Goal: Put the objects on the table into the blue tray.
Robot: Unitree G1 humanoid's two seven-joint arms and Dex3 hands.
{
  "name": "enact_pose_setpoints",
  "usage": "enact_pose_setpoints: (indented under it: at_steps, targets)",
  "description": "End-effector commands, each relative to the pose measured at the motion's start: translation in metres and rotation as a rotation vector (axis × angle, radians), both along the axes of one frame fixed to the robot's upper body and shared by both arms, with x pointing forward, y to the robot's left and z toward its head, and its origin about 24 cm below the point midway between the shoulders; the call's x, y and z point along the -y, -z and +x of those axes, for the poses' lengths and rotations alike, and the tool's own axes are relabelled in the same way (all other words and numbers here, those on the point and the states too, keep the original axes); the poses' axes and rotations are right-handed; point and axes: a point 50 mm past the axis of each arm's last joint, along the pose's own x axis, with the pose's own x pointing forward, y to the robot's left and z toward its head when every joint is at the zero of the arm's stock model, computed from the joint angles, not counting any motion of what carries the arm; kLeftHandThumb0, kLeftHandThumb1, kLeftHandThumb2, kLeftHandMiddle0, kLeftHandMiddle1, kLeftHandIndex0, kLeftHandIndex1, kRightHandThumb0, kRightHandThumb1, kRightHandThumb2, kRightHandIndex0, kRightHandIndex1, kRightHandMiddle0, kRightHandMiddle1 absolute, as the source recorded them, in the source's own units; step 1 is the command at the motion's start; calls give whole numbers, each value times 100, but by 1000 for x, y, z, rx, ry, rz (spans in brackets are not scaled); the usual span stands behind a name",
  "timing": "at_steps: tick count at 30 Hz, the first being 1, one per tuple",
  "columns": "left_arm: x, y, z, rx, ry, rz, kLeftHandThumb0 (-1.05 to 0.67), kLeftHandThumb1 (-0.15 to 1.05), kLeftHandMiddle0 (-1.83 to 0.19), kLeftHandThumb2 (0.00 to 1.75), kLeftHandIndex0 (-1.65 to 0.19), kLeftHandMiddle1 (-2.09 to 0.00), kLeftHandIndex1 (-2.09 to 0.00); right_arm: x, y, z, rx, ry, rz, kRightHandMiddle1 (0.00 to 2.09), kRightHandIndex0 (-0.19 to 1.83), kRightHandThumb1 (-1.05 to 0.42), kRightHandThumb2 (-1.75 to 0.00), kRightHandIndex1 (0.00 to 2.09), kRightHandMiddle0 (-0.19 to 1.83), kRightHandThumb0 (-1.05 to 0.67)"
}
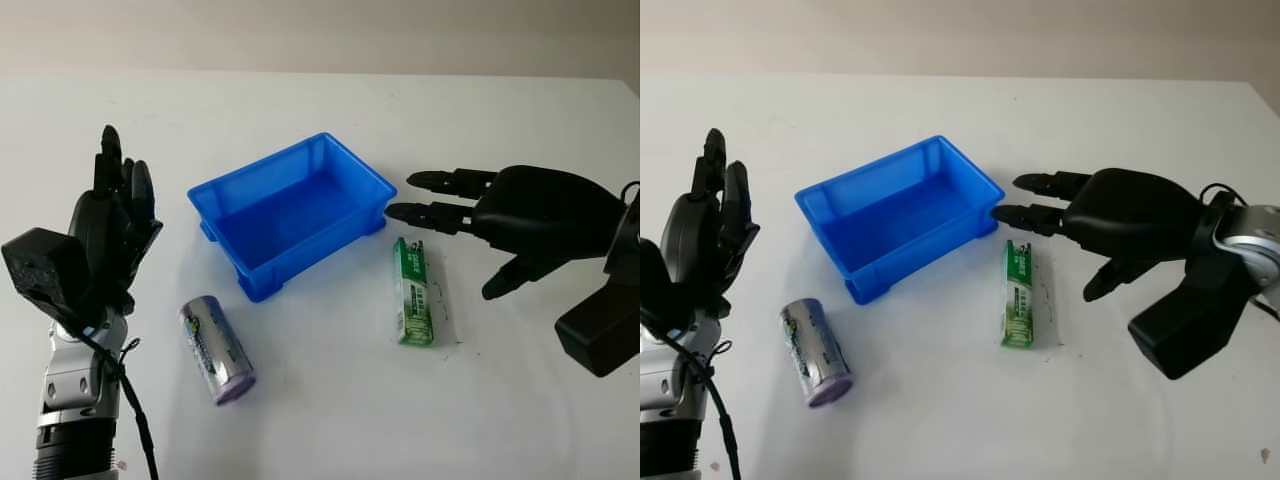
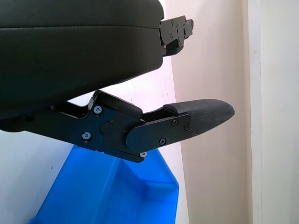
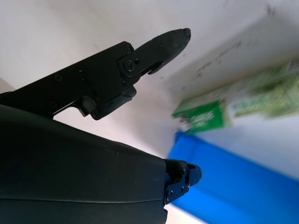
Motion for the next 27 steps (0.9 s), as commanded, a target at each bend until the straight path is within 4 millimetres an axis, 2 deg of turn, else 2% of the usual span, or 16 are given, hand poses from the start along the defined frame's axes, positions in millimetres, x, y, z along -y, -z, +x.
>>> enact_pose_setpoints:
  at_steps: [1, 10, 20, 23, 27]
  targets:
    - [-2, -4, 1, 17, 1, 13, -79, 105, 16, 67, 18, -5, -5, 0, -5, 1, 19, -29, -39, 6, 10, -80, -6, 7, 11, -53]
    - [-4, -3, 0, 14, -13, 16, -78, 105, 14, 67, 16, -6, -6, -3, 6, -1, 40, -134, 3, 9, 17, -89, -7, 8, 20, -41]
    - [-4, -4, -1, 11, -7, 15, -78, 105, 16, 67, 17, -5, -5, -12, 10, -5, 63, -209, 46, 13, 29, -91, -6, 12, 28, -37]
    - [-4, -5, -1, 13, -2, 18, -78, 105, 16, 67, 18, -5, -5, -16, 11, -5, 72, -245, 57, 15, 35, -94, -7, 14, 32, -13]
    - [-4, -5, -1, 15, -3, 22, -78, 105, 15, 67, 17, -6, -5, -20, 15, -5, 62, -264, 89, 18, 43, -95, -7, 17, 38, -4]
